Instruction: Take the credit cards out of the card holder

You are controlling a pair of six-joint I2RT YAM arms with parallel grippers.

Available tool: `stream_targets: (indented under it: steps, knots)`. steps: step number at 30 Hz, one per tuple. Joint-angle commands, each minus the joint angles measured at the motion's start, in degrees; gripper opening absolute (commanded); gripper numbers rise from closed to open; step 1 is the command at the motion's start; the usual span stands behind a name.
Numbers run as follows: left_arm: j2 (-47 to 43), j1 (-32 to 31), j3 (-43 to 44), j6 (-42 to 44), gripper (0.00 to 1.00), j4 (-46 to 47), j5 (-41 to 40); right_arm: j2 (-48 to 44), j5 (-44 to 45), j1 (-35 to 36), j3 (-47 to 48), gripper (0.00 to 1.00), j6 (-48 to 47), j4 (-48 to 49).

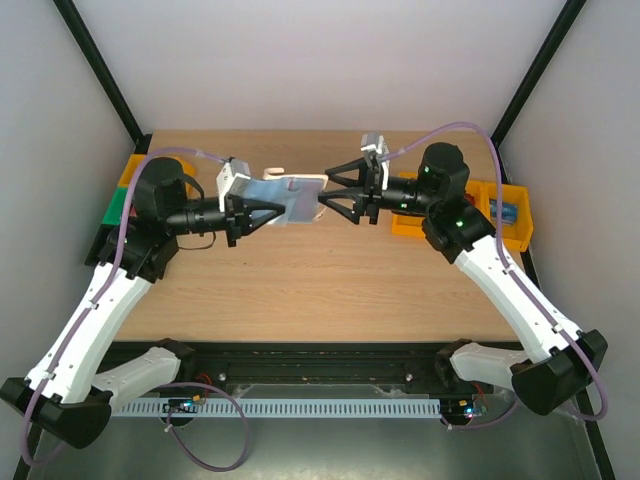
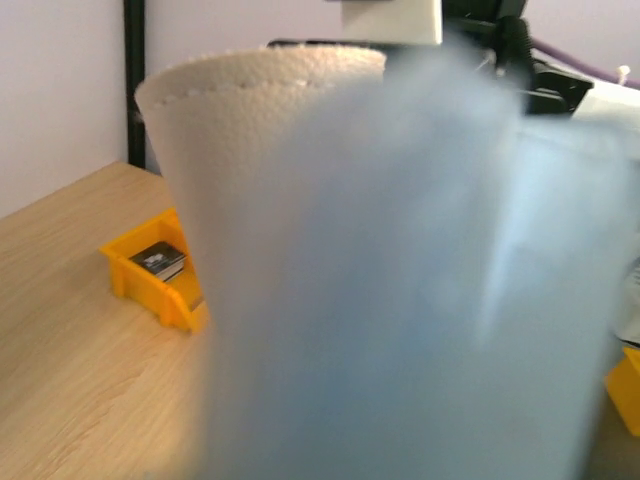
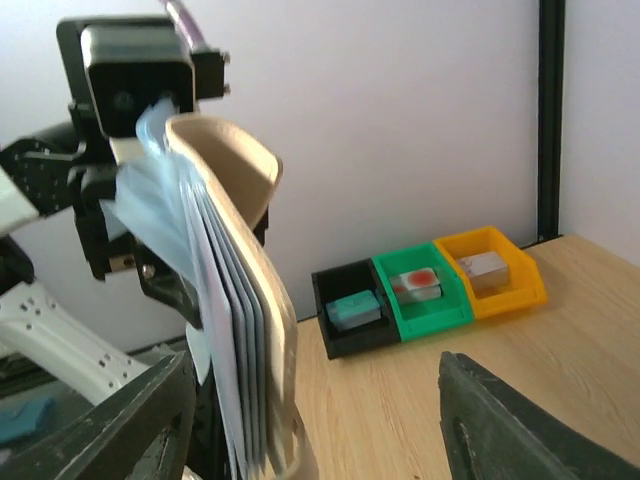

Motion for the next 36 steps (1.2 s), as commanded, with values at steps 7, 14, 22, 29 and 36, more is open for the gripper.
stream_targets:
  steps: [7, 14, 22, 29, 36]
  knots:
    - [-1.8, 0.2, -0.6, -2.5, 0.02, 5.6, 4.9, -2.1, 3.3, 0.1, 2.4, 0.53, -9.1, -14.0]
    - [-2.7, 0.3, -2.1, -1.4, 0.02, 5.7, 3.5, -1.0, 2.5, -0.2, 4.4, 0.53, -8.3, -16.9]
    - [-2.6, 0.3, -2.3, -1.4, 0.02, 5.8, 2.9, -2.7, -4.2, 1.3, 0.7, 0.58, -2.0, -6.5]
    - [-2.6, 0.3, -2.8, -1.6, 0.02, 6.3, 3.6, -2.7, -0.5, 1.5, 1.8, 0.49, -2.9, -5.0]
    - [-2.6, 0.3, -2.7, -1.5, 0.02, 6.2, 4.1, -1.5, 4.3, 1.0, 4.6, 0.54, -13.1, -18.7]
